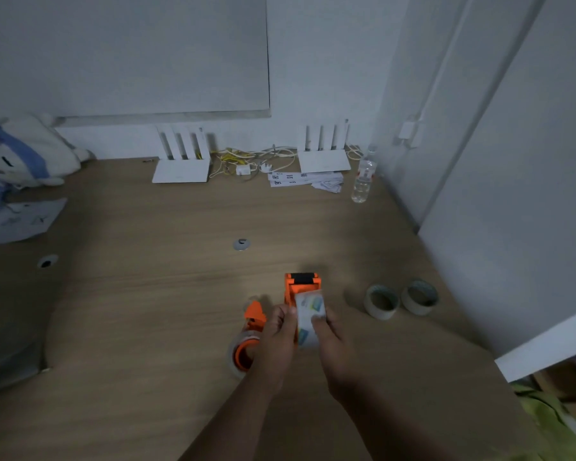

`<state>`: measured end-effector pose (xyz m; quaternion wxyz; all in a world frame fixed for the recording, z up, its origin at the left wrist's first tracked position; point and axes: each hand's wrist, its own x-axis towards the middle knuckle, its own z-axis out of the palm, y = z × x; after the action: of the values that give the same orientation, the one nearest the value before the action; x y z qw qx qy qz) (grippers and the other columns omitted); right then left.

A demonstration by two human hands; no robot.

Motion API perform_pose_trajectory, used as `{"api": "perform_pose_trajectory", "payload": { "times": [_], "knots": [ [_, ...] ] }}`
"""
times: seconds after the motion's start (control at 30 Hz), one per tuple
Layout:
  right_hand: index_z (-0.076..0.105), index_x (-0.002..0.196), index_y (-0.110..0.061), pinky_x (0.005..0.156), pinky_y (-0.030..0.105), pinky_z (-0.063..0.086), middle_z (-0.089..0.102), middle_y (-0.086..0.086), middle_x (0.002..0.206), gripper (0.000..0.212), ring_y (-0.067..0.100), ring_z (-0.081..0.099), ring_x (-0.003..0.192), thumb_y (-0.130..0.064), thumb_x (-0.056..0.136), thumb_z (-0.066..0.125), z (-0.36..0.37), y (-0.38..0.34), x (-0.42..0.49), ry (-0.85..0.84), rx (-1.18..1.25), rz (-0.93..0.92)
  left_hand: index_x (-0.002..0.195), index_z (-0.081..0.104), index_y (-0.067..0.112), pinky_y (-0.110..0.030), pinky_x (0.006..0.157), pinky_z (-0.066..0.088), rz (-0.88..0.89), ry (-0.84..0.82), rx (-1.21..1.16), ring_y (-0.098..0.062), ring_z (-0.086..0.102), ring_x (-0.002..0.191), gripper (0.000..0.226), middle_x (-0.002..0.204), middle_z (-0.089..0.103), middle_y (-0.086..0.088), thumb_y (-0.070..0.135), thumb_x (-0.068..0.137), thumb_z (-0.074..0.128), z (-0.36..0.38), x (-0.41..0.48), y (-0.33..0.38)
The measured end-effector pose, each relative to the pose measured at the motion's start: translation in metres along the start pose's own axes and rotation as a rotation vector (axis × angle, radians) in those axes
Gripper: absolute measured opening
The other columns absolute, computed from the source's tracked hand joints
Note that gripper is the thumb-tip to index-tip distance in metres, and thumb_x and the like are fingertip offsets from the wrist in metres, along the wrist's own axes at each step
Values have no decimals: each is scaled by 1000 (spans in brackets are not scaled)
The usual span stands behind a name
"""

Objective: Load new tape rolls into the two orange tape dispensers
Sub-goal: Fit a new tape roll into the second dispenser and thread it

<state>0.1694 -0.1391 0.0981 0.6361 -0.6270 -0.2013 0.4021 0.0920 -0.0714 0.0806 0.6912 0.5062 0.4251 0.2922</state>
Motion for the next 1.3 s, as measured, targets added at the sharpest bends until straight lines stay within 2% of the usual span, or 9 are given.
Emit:
{"api": "perform_pose_trajectory", "payload": {
  "times": [0.17,0.33,0.53,0.63,0.7,0.83,1.1,1.2,1.3],
  "knots": [
    [67,112,-21,85,31,57,71,8,108,26,18,69,100,-25,94,48,2,4,-1,20,-51,-78,96,66,19,-18,75,51,35,-64,70,-5,68,86,26,90,72,6,29,101,43,4,-7,3],
    [67,118,-27,92,26,51,69,1,116,30,12,66,108,-33,94,50,-5,3,-1,-53,-87,-59,111,65,19,-26,82,53,51,-123,66,-14,70,99,18,105,75,-6,22,97,55,0,-6,3],
    [71,84,-41,71,22,54,75,-10,86,27,2,70,82,-15,86,64,-13,-25,11,51,-318,-187,103,66,20,-32,84,51,84,-92,67,-14,67,90,16,101,72,-13,28,97,55,-1,-8,7],
    [64,99,-48,81,21,50,61,-19,98,26,-1,62,95,-32,79,68,-22,-33,24,29,-589,-213,100,66,15,-24,77,49,111,-73,71,-7,63,82,17,89,71,-8,26,97,54,-2,-12,7],
    [68,108,-38,83,18,50,61,-15,105,30,2,63,99,-34,78,69,-24,-39,35,-35,-666,-185,97,66,13,-16,69,49,120,-30,71,-3,62,75,16,82,71,2,22,97,53,-2,-13,8],
    [79,88,-17,66,3,44,72,-12,80,12,-10,64,74,-11,83,70,-19,-53,41,-173,-638,-207,83,63,13,-12,57,45,140,28,90,4,58,59,19,64,67,9,19,98,53,0,-20,10],
    [79,82,-23,65,16,48,74,-11,72,11,2,69,72,-21,83,69,-11,-61,46,-112,-744,-315,99,63,15,-21,63,55,102,11,150,-8,70,74,26,86,75,-3,22,79,77,-4,-25,10],
    [79,82,-22,69,31,54,76,-7,75,11,9,71,72,-22,82,68,-9,-63,48,-72,-748,-340,100,63,17,-20,67,58,95,26,133,-12,73,81,28,91,76,-3,18,77,78,1,-26,14],
    [78,82,-17,76,31,55,77,-4,80,10,9,71,77,-16,81,68,-5,-72,50,-9,-738,-405,94,67,17,-24,71,56,134,99,131,-13,73,80,16,87,77,-4,21,81,75,1,-21,17]
  ]
}}
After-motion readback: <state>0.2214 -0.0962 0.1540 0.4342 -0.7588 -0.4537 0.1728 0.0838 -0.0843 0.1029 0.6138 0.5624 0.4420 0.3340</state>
